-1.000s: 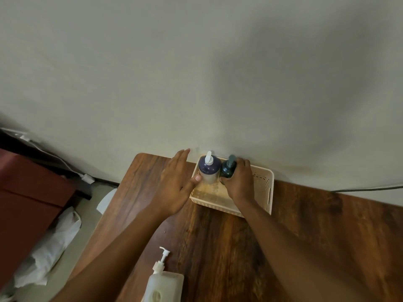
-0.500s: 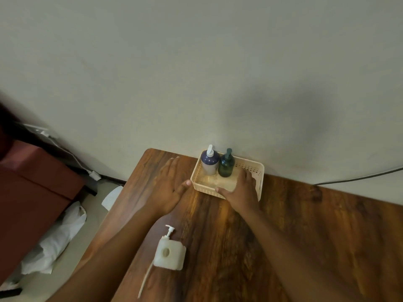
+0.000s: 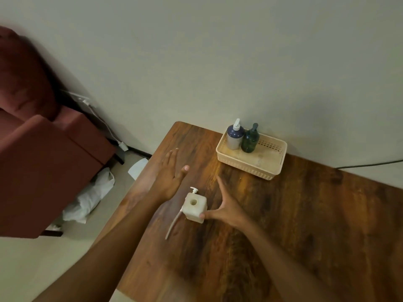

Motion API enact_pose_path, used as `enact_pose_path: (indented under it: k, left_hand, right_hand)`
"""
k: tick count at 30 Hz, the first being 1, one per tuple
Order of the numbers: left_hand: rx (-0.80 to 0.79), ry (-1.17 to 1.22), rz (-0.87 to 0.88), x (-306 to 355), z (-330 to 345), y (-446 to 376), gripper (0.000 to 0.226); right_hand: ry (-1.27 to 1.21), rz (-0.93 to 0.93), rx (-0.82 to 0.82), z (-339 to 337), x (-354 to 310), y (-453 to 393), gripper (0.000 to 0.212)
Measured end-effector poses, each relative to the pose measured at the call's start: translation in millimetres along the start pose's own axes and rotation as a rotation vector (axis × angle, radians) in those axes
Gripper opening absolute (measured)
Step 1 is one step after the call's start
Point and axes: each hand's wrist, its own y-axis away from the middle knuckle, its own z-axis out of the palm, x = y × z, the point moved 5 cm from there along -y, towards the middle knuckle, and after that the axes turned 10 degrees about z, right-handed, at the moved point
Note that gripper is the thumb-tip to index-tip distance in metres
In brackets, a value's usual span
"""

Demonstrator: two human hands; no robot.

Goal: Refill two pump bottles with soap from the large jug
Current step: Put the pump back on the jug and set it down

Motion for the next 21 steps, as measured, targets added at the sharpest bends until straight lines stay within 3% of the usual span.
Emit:
enact_pose_path:
  k: [6,9,12,15,21]
  left_hand:
    - [-0.028,0.028,-0.067,-10,-3,21,0.068]
    - [-0.039,0.023,-0.092,-21,1,26,0.065]
    - [-0.025,0.072,-0.083,-29,4,28,0.065]
    - [-0.034,0.107,-0.094,-45,13,25,0.064]
    - [-0.046,0.149,-0.107,-78,45,11,0.063]
  right_hand:
    - [0.008,0.003,-0.099,51,-4,-5,0.148]
    - [-0.060,0.003,-0.008,61,-7,-8,0.138]
    - [-0.170,0.022,0.097,65,-7,-13,0.114]
    - [-0.122,0.043,0.173,69,0,-19,0.095]
    - [-0.134,0.084,0.283,58,3,-13,0.088]
